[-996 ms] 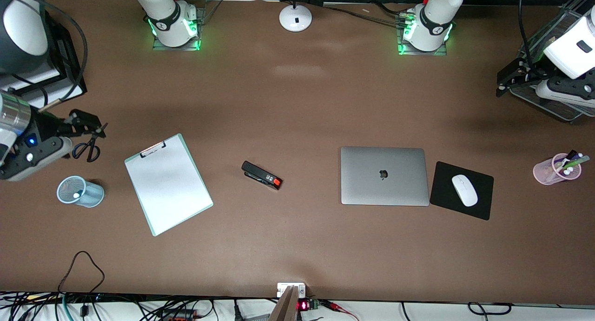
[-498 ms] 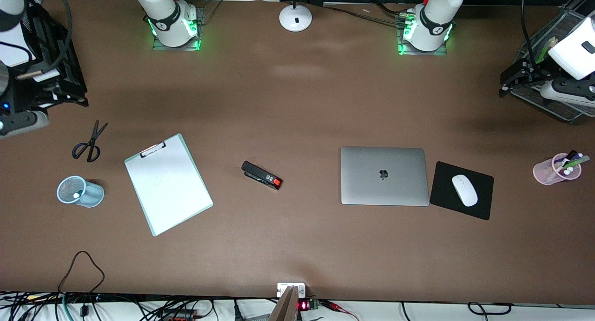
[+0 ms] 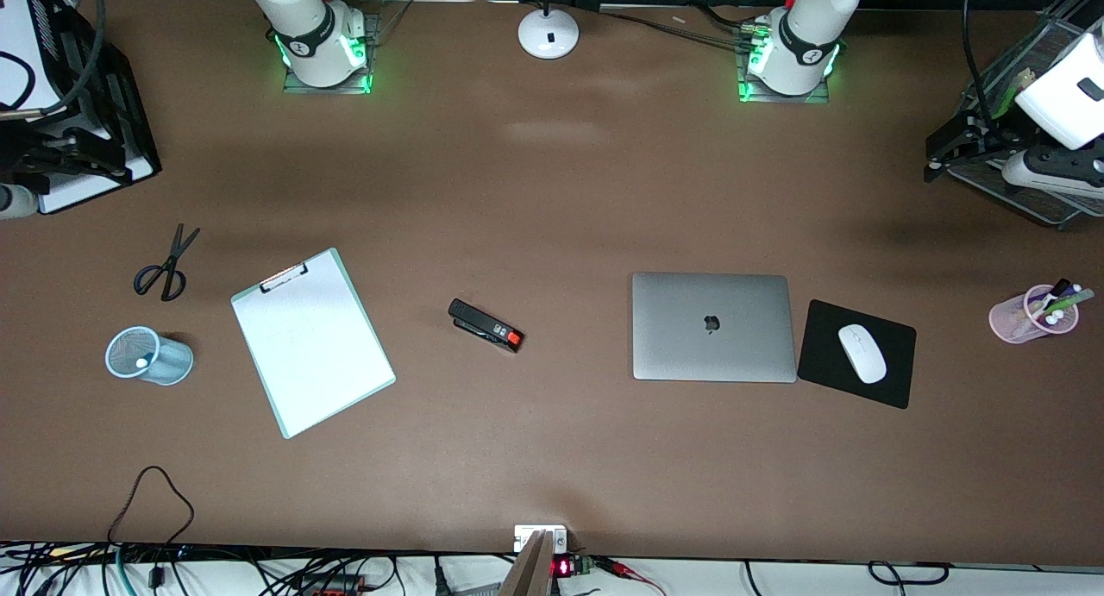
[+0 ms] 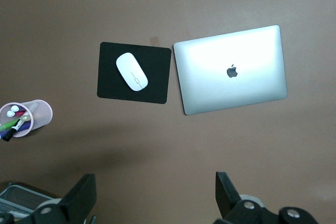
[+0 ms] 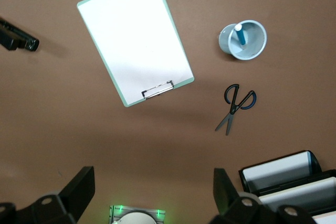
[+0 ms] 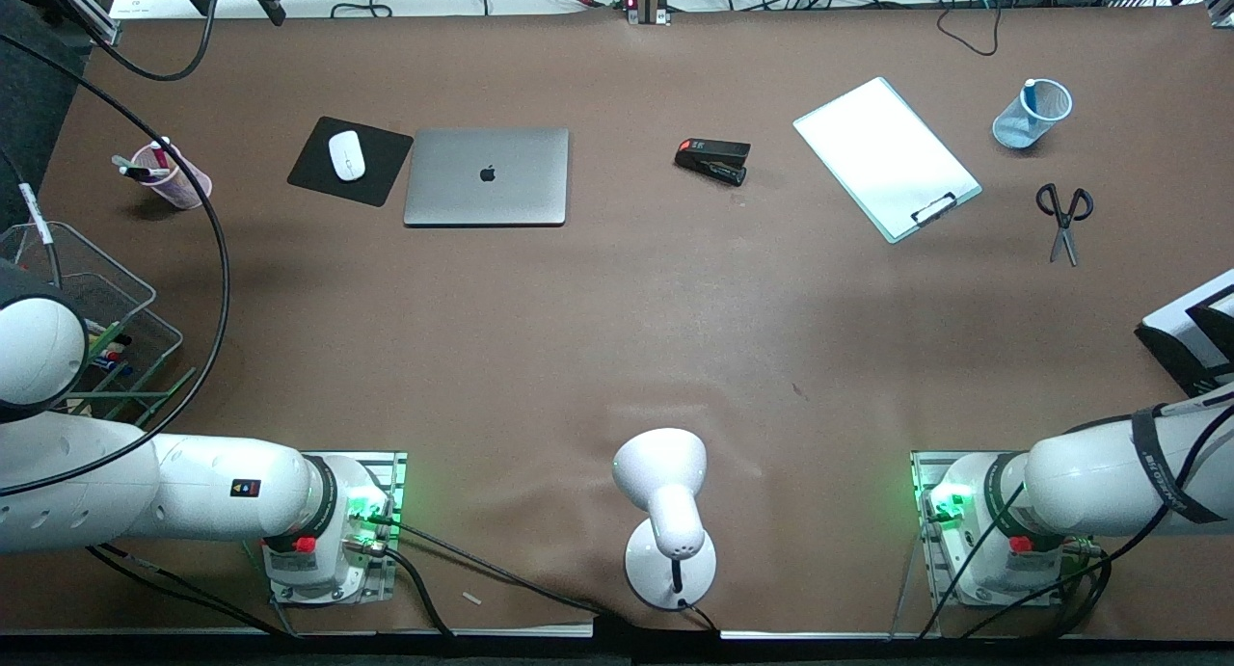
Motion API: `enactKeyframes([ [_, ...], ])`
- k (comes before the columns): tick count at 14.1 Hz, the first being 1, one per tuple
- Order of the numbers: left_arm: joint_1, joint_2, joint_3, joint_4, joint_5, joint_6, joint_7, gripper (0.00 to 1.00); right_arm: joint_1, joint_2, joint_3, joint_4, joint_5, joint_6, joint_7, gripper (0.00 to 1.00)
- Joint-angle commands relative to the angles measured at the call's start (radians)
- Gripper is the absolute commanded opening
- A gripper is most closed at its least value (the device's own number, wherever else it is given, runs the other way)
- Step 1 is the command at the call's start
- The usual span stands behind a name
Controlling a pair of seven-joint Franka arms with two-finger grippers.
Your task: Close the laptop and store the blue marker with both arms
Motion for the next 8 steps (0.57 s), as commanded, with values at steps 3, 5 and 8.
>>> enactKeyframes([
  [3,-0.005,0.018,0.003,0.034,0.014,-0.017,-0.019,1.00,-0.016,-0.019,-0.013,-0.020,0.035,0.032,0.072,1.00],
  [5,-0.005,0.020,0.003,0.034,0.014,-0.017,-0.019,1.00,-0.016,-0.030,-0.013,-0.024,0.035,0.035,0.074,1.00],
  [8,-0.005,0.021,0.003,0.034,0.014,-0.017,-0.017,1.00,-0.010,-0.042,-0.010,-0.043,0.033,0.038,0.077,1.00],
])
